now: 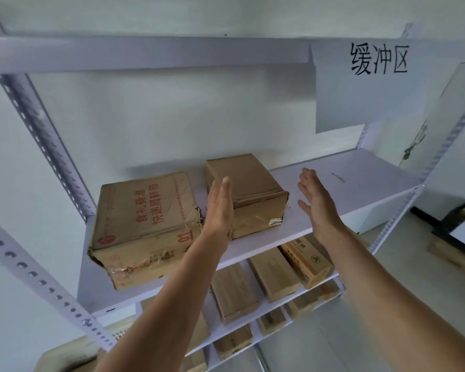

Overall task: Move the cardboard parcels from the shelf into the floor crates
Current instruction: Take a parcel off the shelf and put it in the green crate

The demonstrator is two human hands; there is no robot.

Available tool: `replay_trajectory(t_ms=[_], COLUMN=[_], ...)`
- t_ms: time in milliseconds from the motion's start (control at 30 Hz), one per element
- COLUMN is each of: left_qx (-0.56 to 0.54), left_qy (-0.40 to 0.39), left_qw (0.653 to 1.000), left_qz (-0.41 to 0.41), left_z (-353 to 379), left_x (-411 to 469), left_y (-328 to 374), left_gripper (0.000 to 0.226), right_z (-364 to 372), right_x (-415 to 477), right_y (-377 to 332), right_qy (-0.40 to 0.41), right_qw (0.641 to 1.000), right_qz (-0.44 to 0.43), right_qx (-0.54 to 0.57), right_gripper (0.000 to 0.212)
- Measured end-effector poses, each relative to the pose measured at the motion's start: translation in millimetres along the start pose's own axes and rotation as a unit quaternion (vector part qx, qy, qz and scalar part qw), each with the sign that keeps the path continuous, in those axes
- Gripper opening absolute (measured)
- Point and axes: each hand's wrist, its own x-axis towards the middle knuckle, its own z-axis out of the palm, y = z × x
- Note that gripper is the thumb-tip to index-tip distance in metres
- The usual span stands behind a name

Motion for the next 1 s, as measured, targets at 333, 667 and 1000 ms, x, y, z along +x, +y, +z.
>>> replay_trajectory(t_ms=[333,667,1000], left_qx=[0.011,-0.028,-0.066], left_qy=[0.09,0.142,0.168], left_qw=[0.992,0.987,0.982], left_qz=[-0.09,-0.063,0.049], left_z=[16,35,45], left_x=[39,36,35], left_y=[10,5,0], left_gripper=[0.081,0.075,0.059], right_z=[-1,12,0], right_x=[108,143,151], right_y=[15,23,22], right_qy=[-0.118,-0.277,-0.277], right_qw=[0.987,0.951,0.951], right_qz=[0.113,0.14,0.072], right_qx=[-0.013,-0.02,0.119], right_gripper=[0.079,0.077,0.059])
